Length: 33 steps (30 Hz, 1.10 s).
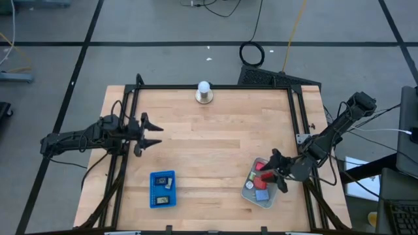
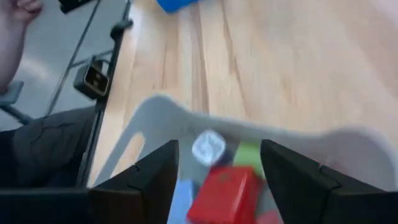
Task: Pick & Place Office items
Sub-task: Return to Home Position
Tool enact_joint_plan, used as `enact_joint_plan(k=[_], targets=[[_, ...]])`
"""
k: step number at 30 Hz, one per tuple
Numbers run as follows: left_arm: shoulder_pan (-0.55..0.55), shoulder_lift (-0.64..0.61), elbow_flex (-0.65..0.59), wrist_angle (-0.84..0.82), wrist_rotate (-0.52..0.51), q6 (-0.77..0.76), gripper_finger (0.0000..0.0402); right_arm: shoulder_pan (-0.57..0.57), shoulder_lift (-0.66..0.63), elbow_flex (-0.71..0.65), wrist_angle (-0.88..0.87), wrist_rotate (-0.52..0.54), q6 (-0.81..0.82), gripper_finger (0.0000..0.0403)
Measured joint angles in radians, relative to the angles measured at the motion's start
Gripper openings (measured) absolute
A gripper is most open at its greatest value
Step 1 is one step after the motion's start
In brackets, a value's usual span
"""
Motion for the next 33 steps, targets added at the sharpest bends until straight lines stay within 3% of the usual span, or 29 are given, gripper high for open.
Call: enact_joint_plan(k=[4, 8, 16, 20, 25, 33], targets=[[-0.001, 0.000, 0.000, 0.006, 0.100, 0.036, 0.0244, 0.000, 0.000, 0.000, 0.081, 0.080, -0.142, 0.0234], [-0.001, 0.000, 0.000, 0.003, 0.114, 0.038, 0.0244, 0.000, -0.009, 0.000, 0.221, 0.169, -0.326, 0.0237], [0.000, 0.000, 0.000, 0.000, 0.114, 0.047, 0.0244, -0.023, -0.155, 0.000, 0.380, 0.169, -0.649, 0.0228], [0.000, 0.000, 0.000, 0.000, 0.114, 0.050, 0.0244, -0.060, -0.292, 0.000, 0.355, 0.163, -0.699, 0.0227], [0.000, 0.000, 0.000, -0.001, 0.114, 0.051, 0.0244, -0.124, -0.433, 0.000, 0.308, 0.055, -0.753, 0.0226], [0.000, 0.000, 0.000, -0.004, 0.113, 0.051, 0.0244, -0.242, -0.550, 0.000, 0.150, 0.033, -0.771, 0.0226]])
